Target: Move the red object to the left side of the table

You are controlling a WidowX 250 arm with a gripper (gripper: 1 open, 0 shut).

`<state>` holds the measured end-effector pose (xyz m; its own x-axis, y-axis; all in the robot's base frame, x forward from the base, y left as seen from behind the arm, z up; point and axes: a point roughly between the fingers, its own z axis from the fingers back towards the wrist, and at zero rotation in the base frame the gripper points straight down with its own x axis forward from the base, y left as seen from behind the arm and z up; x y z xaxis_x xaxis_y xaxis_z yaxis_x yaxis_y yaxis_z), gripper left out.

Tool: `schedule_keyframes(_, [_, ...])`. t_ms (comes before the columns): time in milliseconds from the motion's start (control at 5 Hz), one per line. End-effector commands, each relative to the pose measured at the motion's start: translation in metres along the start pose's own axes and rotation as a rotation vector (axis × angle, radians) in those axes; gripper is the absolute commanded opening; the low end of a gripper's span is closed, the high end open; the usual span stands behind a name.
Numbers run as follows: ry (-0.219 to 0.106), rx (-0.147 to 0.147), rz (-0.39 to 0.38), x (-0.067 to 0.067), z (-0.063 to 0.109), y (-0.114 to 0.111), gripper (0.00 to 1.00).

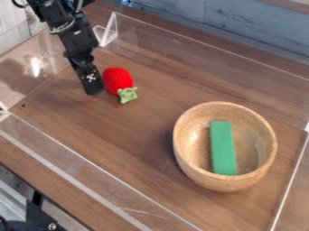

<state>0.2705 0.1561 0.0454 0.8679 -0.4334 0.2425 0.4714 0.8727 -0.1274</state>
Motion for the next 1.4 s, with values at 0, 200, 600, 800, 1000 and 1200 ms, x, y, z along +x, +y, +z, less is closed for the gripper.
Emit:
schedule_keyframes(0, [-0.038,0.044,-0.025,0.004,0.026,0.000,1.00])
schedule_keyframes(200, [-0.055,0.045,0.043,0.003,0.017,0.002,1.00])
schedule_keyframes(600, [-0.093,0.037,0.130,0.005,0.018,0.014,1.00])
schedule_keyframes(800, [-0.104,0.030,0.152,0.004,0.026,0.028,1.00])
schedule_keyframes(1000, [-0.117,0.019,0.172,0.006,0.036,0.040,1.00])
schedule_keyframes(1200, [-0.120,0.010,0.177,0.007,0.043,0.043,1.00])
